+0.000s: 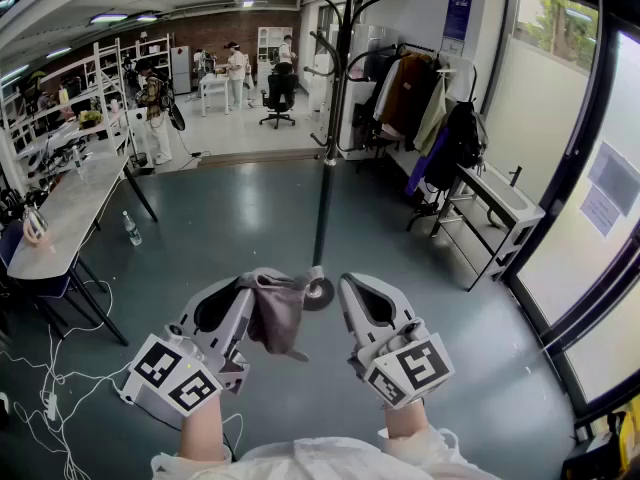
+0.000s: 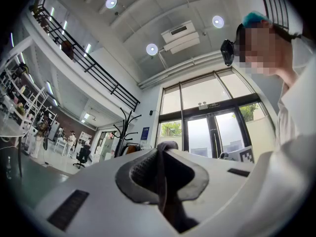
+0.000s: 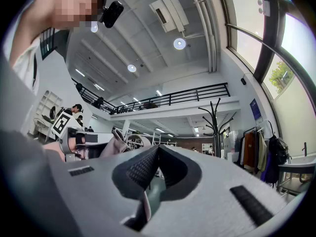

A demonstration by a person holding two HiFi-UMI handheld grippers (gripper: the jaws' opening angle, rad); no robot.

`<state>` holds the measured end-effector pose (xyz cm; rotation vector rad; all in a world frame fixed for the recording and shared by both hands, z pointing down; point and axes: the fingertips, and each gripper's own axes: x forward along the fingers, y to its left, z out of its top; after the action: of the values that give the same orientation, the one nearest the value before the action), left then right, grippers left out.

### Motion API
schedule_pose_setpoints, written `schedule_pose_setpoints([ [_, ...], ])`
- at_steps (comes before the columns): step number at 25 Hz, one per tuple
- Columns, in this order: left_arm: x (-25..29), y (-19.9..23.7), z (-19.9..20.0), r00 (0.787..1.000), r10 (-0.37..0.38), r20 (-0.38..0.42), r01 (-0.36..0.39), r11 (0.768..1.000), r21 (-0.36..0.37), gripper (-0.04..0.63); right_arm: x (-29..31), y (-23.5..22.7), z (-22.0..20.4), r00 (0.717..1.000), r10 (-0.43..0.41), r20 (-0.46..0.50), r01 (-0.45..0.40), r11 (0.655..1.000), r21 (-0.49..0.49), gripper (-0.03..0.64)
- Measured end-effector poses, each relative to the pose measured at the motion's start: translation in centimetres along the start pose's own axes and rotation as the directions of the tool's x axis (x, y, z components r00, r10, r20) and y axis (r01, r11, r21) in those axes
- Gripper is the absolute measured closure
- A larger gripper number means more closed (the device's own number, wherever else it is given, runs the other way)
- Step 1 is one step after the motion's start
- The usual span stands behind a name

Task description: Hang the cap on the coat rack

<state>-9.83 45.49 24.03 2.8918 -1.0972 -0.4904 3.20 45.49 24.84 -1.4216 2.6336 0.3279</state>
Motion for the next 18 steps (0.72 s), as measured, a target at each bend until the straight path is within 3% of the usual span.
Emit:
schedule_pose_setpoints([
  [8,0.7,0.9,-0.9,1.000,-0.002,-0.019,0.002,1.000,0.007,0.565,1.3,0.0,-1.3,1.000,-0.004,-0.001,0.004,0.999,0.050,0.614],
  [14,1.8,2.2,-2.1,0.995,0.047,-0.090,-0.036,0.993,0.115,0.565,2.6,0.5,-2.8,0.999,0.001,-0.038,0.001,0.998,0.059,0.612],
  [18,1.6,3.6,-3.4,0.991,0.038,-0.125,-0.026,0.995,0.093,0.565,3.6,1.8,-4.4,0.997,0.007,-0.076,-0.002,0.998,0.064,0.612],
])
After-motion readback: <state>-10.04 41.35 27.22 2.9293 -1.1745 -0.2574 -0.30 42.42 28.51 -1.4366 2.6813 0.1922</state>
